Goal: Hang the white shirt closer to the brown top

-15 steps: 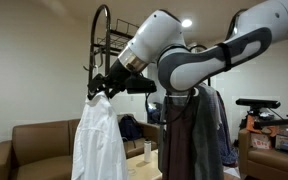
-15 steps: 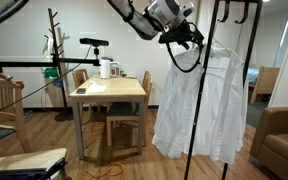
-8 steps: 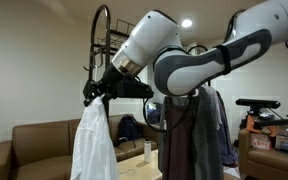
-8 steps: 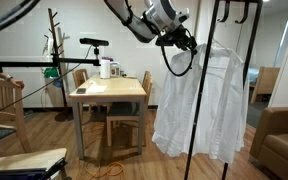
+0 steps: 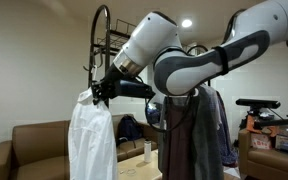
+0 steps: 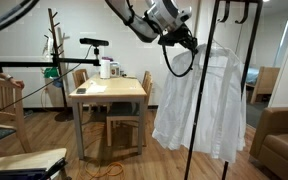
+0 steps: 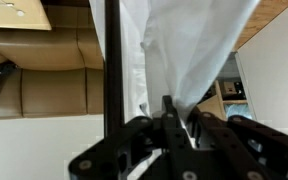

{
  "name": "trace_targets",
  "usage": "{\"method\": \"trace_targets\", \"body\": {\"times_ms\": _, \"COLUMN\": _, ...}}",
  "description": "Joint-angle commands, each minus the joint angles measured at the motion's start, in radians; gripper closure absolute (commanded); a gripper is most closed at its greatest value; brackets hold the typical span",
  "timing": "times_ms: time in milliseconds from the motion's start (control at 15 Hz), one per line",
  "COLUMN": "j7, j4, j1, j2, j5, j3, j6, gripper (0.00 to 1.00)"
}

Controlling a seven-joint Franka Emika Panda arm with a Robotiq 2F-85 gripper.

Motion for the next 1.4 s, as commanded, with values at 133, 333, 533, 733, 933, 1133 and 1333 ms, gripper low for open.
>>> {"method": "trace_targets", "body": {"times_ms": 133, "j7": 0.084, "j4": 0.028, "j1": 0.044, "j2": -0.012, "j5": -0.112, "j3": -0.064, "j6": -0.006, "gripper": 0.91}}
{"method": "trace_targets", "body": {"times_ms": 333, "j7": 0.141, "j4": 0.047, "j1": 0.072, "j2": -0.025, "j5": -0.210, "j3": -0.100, "j6": -0.009, "gripper": 0.90}}
{"method": "trace_targets", "body": {"times_ms": 533, "j7": 0.198, "j4": 0.059, "j1": 0.097, "j2": -0.038, "j5": -0.301, "j3": -0.130, "j6": -0.012, "gripper": 0.90}}
{"method": "trace_targets", "body": {"times_ms": 733, "j7": 0.151, "j4": 0.013, "j1": 0.092, "j2": -0.055, "j5": -0.270, "j3": -0.106, "j6": 0.015, "gripper": 0.91}}
{"method": "trace_targets", "body": {"times_ms": 933, "j7": 0.119, "j4": -0.068, "j1": 0.075, "j2": -0.072, "j5": -0.208, "j3": -0.065, "j6": 0.082, "gripper": 0.91}}
{"method": "trace_targets", "body": {"times_ms": 1133, "j7": 0.166, "j4": -0.170, "j1": 0.072, "j2": -0.104, "j5": -0.196, "j3": -0.057, "j6": 0.104, "gripper": 0.91}}
{"method": "trace_targets", "body": {"times_ms": 1333, "j7": 0.243, "j4": -0.302, "j1": 0.074, "j2": -0.176, "j5": -0.167, "j3": -0.072, "j6": 0.044, "gripper": 0.91}}
